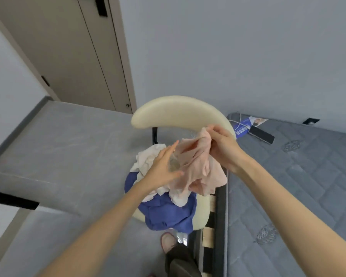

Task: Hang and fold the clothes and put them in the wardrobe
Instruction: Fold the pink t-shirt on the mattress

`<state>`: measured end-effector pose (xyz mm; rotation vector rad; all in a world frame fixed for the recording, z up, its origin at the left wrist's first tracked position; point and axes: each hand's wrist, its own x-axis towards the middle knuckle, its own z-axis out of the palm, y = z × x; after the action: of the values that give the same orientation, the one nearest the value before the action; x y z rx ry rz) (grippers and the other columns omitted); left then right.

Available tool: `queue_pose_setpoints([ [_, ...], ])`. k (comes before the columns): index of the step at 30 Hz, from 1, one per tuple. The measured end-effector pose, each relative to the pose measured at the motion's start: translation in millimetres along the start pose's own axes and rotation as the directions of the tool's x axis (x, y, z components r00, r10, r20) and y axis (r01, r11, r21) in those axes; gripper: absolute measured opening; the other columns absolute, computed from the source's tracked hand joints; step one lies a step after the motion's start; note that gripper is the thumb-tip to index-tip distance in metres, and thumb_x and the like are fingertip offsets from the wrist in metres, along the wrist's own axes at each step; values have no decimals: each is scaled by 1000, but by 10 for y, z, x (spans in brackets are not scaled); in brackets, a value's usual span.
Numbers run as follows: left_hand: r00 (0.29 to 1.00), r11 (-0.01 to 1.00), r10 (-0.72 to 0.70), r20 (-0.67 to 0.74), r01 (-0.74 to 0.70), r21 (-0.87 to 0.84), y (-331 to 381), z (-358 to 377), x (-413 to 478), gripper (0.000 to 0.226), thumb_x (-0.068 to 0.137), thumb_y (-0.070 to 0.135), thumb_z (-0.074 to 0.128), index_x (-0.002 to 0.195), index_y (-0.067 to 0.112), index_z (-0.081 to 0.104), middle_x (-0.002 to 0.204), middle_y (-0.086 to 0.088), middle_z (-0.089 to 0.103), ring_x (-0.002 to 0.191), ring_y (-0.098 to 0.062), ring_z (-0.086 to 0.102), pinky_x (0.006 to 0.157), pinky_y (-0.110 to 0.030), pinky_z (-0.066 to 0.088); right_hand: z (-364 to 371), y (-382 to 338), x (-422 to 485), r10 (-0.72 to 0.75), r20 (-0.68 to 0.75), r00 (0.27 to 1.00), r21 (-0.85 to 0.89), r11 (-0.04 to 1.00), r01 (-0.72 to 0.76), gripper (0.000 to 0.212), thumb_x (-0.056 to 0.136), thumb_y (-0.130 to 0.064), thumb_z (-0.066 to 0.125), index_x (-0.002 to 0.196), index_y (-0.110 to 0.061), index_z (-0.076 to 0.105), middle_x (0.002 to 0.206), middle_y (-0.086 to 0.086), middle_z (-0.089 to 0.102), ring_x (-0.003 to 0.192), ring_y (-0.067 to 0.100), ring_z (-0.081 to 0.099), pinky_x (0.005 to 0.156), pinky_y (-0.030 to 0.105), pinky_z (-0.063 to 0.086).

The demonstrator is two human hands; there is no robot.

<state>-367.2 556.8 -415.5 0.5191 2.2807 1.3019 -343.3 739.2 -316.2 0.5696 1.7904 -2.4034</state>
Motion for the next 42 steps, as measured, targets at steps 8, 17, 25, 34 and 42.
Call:
queue_pose_setpoints([
  [8, 967, 969, 247, 58, -248, 19, 865, -232, -449, 29, 88, 34, 63, 107, 12, 63, 101, -2, 68, 93, -12, 61, 83, -33, 47, 338, -962, -993, -257, -142, 956, 17, 965, 262, 26, 100, -10, 43, 74, -14, 47, 47, -9, 52, 42, 4, 50, 41, 14, 40],
  [17, 951, 952, 305, 52, -306, 26, 1421, -567, -821, 37, 98, 31, 46, 68, 8, 45, 65, -3, 36, 59, -10, 32, 55, -25, 22, 72, -1065, -1499, -255, -508, 823, 41, 947, 319, 26, 96, -9, 47, 73, -8, 59, 55, -3, 58, 50, 8, 51, 46, 16, 42],
  [25, 923, 938, 346, -168, -342, 53, 1932, -573, -862, 37, 96, 29, 50, 66, 8, 44, 55, 0, 29, 49, -11, 25, 43, -20, 17, 56, -732, -1876, -128, -129, 983, -526, 850, 42, 44, 88, -42, 62, 105, -2, 63, 90, 4, 57, 80, 15, 55, 73, 26, 50],
  [34, 896, 929, 369, -245, -355, 103, 2153, -458, -811, 43, 93, 39, 51, 74, 2, 62, 63, -11, 57, 61, -15, 44, 59, -30, 33, -142, -991, -2095, -591, -183, 786, -737, 612, 288, 40, 96, -17, 47, 58, -18, 36, 53, -10, 31, 52, 8, 30, 51, 20, 25],
  [42, 894, 901, 274, 356, -367, 230, 2349, -314, -965, 34, 87, 37, 64, 67, 10, 70, 63, 2, 64, 59, -14, 54, 63, -26, 46, -256, -1751, -2228, -688, -200, 698, -676, 612, 409, 27, 98, -11, 40, 81, -14, 61, 70, -7, 49, 64, 2, 43, 52, 11, 32],
])
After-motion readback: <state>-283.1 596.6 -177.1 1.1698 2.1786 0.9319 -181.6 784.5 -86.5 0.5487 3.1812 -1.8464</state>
